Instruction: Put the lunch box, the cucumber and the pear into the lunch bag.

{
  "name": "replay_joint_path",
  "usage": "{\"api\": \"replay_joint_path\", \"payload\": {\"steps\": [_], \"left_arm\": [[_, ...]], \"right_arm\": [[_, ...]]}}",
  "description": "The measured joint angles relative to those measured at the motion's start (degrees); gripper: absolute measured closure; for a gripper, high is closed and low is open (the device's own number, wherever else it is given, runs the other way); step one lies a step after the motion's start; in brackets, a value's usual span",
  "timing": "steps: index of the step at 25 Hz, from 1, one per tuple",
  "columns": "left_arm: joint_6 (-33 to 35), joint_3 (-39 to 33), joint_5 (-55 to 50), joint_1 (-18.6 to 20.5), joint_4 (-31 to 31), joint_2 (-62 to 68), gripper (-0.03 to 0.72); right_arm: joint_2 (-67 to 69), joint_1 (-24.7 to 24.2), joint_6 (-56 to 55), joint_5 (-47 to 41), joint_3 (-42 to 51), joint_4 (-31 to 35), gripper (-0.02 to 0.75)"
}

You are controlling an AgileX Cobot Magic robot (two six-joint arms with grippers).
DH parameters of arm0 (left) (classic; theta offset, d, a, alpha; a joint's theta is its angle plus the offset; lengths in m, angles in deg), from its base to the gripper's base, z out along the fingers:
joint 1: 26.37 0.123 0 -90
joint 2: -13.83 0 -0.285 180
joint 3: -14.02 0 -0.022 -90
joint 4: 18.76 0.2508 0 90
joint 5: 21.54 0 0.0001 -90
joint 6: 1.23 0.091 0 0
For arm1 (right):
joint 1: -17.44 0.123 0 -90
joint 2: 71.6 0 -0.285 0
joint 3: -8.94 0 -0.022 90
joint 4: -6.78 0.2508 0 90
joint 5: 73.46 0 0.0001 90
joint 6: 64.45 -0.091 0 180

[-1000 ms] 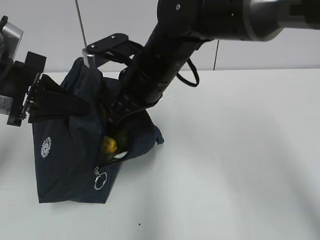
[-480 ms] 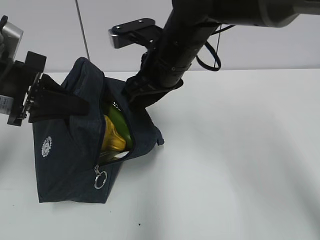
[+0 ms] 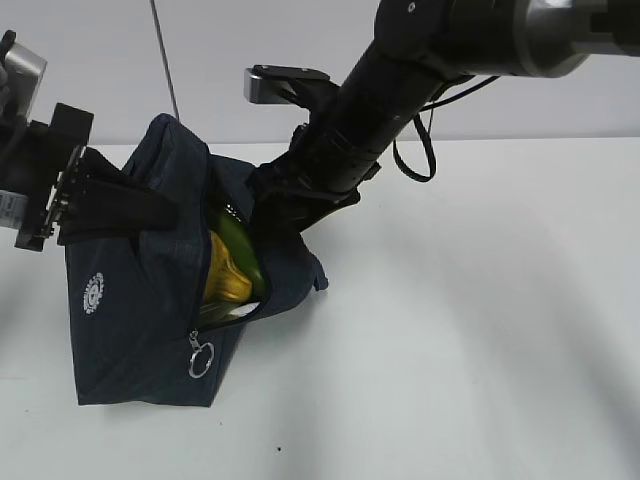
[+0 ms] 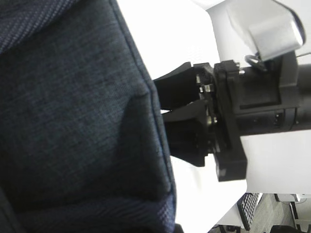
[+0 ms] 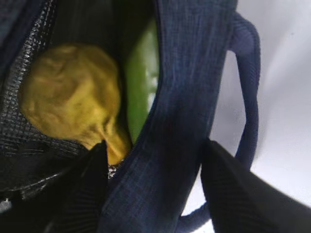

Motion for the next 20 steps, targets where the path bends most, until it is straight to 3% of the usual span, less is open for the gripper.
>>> {"api": "replay_joint_path", "payload": {"steps": [5,11,16,20], "left_arm": [[0.0,0.0,0.0,0.0,-0.1,0.0,0.703],[0.0,0.0,0.2,0.0,-0.1,0.0,0.703],[0.0,0.0,0.3,0.0,-0.2,0.0,0.703],[0.0,0.0,0.3,0.0,-2.1,0.0,0.703]], "right_arm": [[1.6,0.0,0.2,0.2,-0.1,0.3,0.34],[2.3,0.0,0.5,0.0,-0.8,0.1,0.699],[2.3,0.0,0.7,-3.2,-3.9,-0.6,0.73],[2.3,0.0,-3.4,-7.5,-7.5,-6.7,0.73]]}}
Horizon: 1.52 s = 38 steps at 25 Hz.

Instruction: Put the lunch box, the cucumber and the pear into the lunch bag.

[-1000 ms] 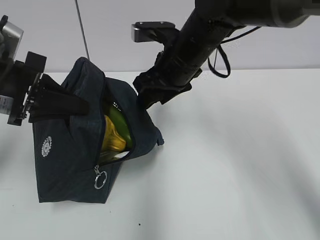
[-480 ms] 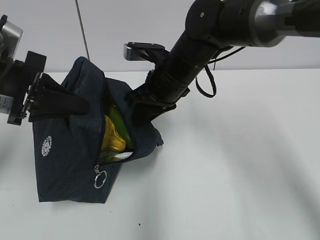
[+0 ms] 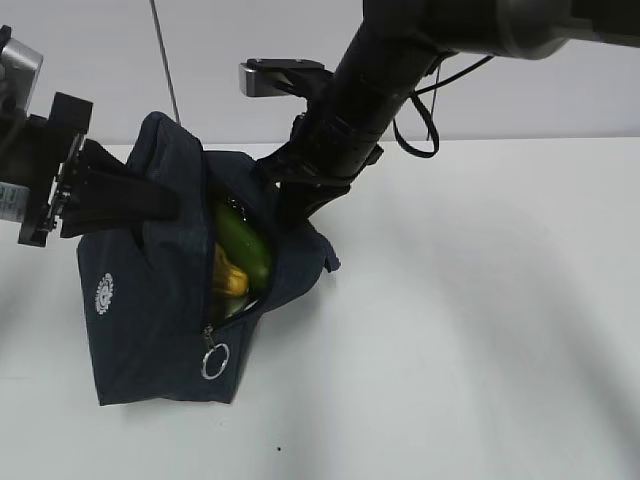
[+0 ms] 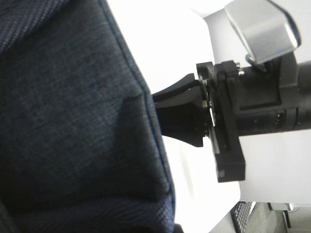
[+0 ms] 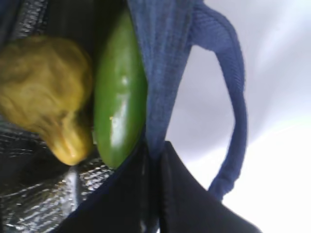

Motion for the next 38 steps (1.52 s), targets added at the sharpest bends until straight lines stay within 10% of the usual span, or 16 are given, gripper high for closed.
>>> {"api": "replay_joint_path", "payload": {"steps": [20,38], "left_arm": [[0.0,11.4,8.9,-14.3,-2.2,9.7,0.703],[0.1,12.6,8.2,-13.2,-1.4,14.4,0.703]], "right_arm": [[-10.3,0.0,-16.2,-10.6,-1.4,-29.1,0.731],[-9.5,0.0,-17.0,-9.8,1.3,-24.1,0.731]]}}
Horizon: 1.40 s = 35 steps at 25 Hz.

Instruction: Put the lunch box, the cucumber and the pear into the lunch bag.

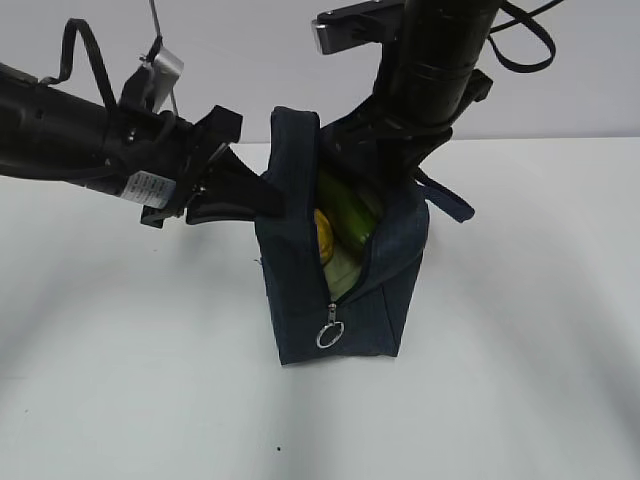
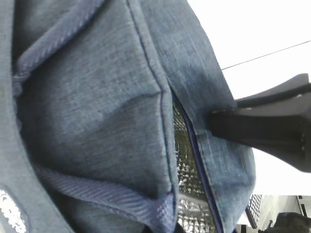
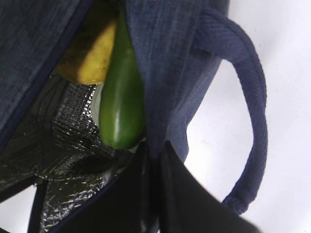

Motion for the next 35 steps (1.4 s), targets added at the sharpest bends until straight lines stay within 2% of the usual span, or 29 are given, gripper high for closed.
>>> {"api": "replay_joint_path", "payload": {"steps": [3,5,6,11,14,24,30,35], "left_arm": [[0.0,0.0,0.2,0.1,0.0,0.0,0.703],[0.0,0.0,0.2,0.1,-0.1,0.0,0.703],[0.0,0.0,0.2,0.1,-0.2,0.0,0.703],[0.1,0.0,0.2,0.1,-0.5,0.0,0.699],[0.1,0.0,0.2,0.1,-0.5,0.0,0.691],[0.1,0.0,0.0,0.1,-0.5,0.0,0.68],[0.1,0.0,-0.5,0.1,-0.5,0.0,0.68],[0.1,0.0,-0.7,0.1,-0.5,0.0,0.68]], "right_arm": [[0.1,0.0,1.7,0.0,0.1,0.4,0.722],[0.1,0.0,2.2,0.0,0.1,0.4,0.679],[0.1,0.0,2.5,0.0,0.1,0.4,0.647],[0.1,0.0,3.8,0.0,0.1,0.5,0.384],[0.1,0.0,3.9,0.0,0.1,0.6,0.319],[-6.2,0.0,3.9,0.0,0.4,2.5,0.301],[-14.3,0.0,4.6,0.0,3.4,9.3,0.381],[-23.7,0.0,5.3,0.0,12.3,11.9,0.409]]}}
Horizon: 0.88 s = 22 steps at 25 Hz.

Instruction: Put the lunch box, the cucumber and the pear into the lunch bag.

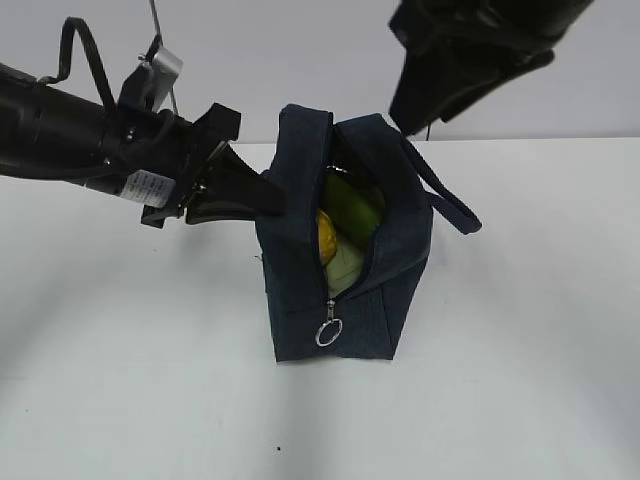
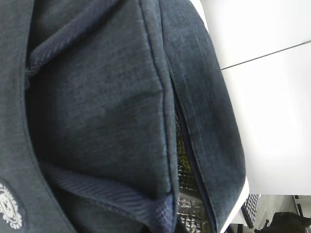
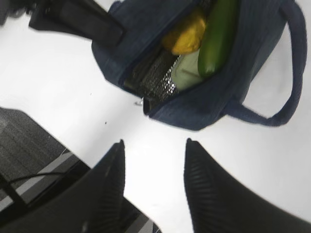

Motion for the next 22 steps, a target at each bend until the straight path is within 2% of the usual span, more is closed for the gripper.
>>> {"api": "replay_joint_path", "payload": {"steps": [5,8,19,22], "left_arm": [[0.0,0.0,-0.1,0.0,0.0,0.0,0.68],[0.0,0.0,-0.2,0.0,0.0,0.0,0.68],[0.0,0.0,-0.2,0.0,0.0,0.0,0.68],[0.0,0.0,-0.2,0.0,0.0,0.0,0.68]], "right_arm": [[-10.9,0.0,3.7,0.9,15.2,4.5,0.414],[-15.8,0.0,9.6,6.2,24.3,10.2,0.416],[-18.6,0.0,43.5,29.2,49.2,36.7,0.426],[-18.6,0.0,54.4,34.1,54.8,46.7,0.426]]}}
